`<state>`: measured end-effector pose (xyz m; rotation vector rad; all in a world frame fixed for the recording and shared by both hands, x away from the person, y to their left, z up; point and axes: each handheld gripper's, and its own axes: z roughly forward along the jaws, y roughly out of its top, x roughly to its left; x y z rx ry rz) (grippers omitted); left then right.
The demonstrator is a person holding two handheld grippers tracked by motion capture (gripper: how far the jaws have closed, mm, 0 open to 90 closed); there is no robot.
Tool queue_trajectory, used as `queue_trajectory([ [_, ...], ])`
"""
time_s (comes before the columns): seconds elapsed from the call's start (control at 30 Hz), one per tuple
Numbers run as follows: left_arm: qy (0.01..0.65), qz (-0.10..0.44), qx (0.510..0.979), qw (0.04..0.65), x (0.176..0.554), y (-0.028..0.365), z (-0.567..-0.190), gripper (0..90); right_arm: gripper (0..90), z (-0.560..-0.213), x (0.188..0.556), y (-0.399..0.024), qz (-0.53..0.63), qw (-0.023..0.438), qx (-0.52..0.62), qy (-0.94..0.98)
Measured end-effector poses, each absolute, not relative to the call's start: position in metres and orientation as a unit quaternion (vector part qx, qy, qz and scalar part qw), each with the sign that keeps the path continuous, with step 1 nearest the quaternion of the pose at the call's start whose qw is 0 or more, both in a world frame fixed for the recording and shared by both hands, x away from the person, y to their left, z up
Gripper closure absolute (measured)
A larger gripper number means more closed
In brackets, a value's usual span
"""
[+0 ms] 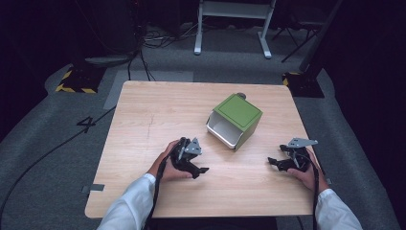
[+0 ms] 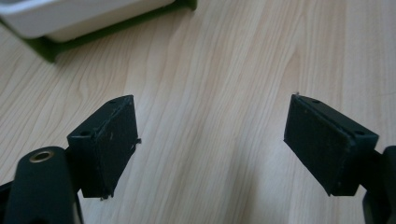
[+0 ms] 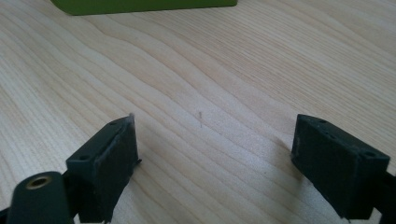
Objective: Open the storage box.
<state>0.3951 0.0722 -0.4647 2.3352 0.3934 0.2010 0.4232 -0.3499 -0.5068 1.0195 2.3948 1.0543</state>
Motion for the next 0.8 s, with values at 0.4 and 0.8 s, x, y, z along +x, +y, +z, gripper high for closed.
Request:
queue_trajectory([
  [0.4,0.131,0.097,0.909,0.384,0.406,0.029,-0.454,18.6,14.6,-0.507,0.423,-0.350,0.370,0.166,0.357,0.841],
  [0.8,0.123,0.100,0.905,0.394,0.425,0.005,-0.446,16.4,14.6,-0.507,0.423,-0.350,0.370,0.166,0.357,0.842],
])
